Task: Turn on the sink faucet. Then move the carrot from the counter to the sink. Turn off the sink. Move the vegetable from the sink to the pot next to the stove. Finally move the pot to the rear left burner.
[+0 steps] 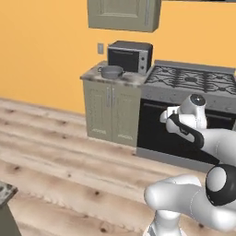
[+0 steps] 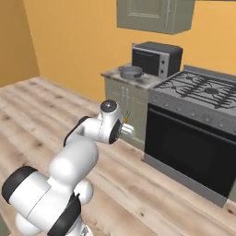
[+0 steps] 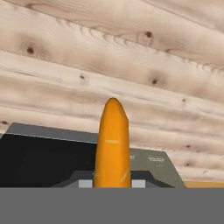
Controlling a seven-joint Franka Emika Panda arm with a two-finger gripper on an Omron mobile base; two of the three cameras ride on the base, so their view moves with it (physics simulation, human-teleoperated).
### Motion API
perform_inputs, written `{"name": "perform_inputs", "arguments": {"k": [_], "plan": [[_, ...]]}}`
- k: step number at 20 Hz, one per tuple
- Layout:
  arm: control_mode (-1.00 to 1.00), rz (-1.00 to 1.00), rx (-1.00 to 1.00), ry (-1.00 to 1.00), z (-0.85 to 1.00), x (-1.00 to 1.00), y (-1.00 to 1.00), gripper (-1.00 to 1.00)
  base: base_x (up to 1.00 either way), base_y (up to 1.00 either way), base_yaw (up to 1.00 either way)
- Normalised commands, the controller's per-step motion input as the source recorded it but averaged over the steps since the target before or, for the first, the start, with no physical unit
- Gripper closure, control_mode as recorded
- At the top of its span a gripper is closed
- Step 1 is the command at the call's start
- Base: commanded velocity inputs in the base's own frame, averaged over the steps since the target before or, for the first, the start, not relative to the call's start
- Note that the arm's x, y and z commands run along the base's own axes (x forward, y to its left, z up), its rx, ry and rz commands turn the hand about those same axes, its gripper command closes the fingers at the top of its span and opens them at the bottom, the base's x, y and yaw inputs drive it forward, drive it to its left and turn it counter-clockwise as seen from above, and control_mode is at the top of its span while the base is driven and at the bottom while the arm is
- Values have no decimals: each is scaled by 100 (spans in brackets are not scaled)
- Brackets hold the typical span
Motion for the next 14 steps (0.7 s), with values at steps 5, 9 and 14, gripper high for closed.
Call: {"name": "perform_inputs", "arguments": {"k": [5,9,14], "plan": [[100,0,0,0,0,0,0,100,73,41,-35],[100,0,0,0,0,0,0,100,74,3,-25],[100,0,0,0,0,0,0,100,72,0,-24]]}}
